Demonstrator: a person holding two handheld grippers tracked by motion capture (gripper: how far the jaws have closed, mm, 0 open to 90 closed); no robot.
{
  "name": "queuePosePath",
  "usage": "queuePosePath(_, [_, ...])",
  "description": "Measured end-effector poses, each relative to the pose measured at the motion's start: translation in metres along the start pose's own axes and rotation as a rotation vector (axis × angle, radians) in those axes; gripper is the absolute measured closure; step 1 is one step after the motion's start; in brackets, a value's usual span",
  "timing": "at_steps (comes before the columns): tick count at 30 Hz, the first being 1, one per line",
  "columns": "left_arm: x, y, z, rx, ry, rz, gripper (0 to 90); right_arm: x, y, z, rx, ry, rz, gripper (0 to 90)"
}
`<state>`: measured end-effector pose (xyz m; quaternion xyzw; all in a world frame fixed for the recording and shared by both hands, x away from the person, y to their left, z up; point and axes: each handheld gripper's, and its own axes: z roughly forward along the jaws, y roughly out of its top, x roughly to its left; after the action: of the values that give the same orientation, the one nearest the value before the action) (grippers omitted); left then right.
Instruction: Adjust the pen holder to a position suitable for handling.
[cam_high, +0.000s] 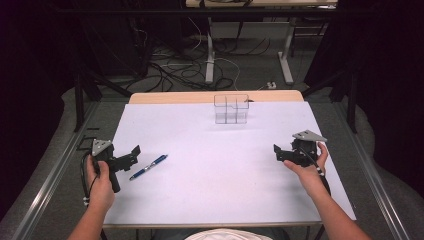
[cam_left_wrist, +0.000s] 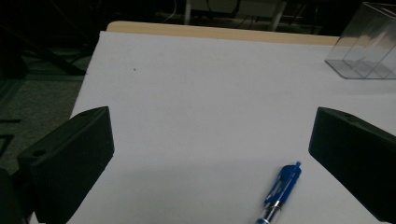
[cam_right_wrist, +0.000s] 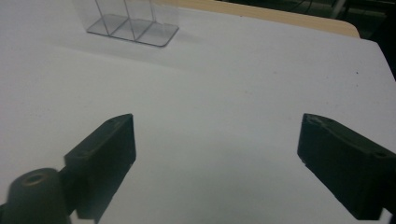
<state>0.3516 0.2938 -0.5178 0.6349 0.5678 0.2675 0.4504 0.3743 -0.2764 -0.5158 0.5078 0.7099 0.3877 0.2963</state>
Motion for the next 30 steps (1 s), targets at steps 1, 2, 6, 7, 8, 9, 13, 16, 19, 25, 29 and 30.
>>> queuePosePath(1, [0.001,0.000,0.000,0.006,-0.009,0.000,0.0,0.000,0.000,0.000,0.000,0.000,0.000,14.9])
queuePosePath(2, [0.001,0.001,0.000,0.008,-0.009,0.005,0.0,0.001,0.003,0.001,-0.001,0.004,-0.019,15.4])
queuePosePath(6, [0.003,0.002,0.000,0.002,-0.026,-0.024,0.0,0.010,0.012,0.010,0.011,0.033,-0.087,22.5])
queuePosePath(7, [0.003,0.002,-0.001,0.009,-0.032,-0.018,0.0,0.016,0.016,0.014,0.015,0.044,-0.137,25.4])
queuePosePath(8, [0.002,0.002,-0.001,0.016,-0.036,-0.013,0.0,0.020,0.018,0.017,0.020,0.055,-0.154,26.3])
queuePosePath(9, [0.002,0.002,0.000,0.019,-0.038,-0.014,0.0,0.020,0.018,0.017,0.020,0.055,-0.154,26.3])
queuePosePath(13, [-0.001,0.001,-0.001,0.023,-0.028,0.015,0.0,0.030,0.029,0.022,0.039,0.076,-0.235,29.1])
queuePosePath(16, [-0.001,0.001,-0.002,0.013,-0.027,0.039,0.0,0.033,0.039,0.025,0.026,0.080,-0.306,31.9])
queuePosePath(19, [-0.001,-0.001,-0.002,0.013,-0.032,0.044,0.0,0.033,0.051,0.028,0.012,0.081,-0.361,34.4])
queuePosePath(25, [-0.002,-0.001,0.001,0.027,-0.012,0.050,0.0,0.031,0.071,0.033,0.042,0.073,-0.383,35.5])
queuePosePath(29, [-0.002,0.000,0.001,0.003,-0.035,0.051,0.0,0.031,0.083,0.036,0.058,0.065,-0.415,37.0])
queuePosePath(30, [-0.003,0.000,0.000,0.003,-0.039,0.054,0.0,0.031,0.087,0.037,0.065,0.063,-0.430,37.1])
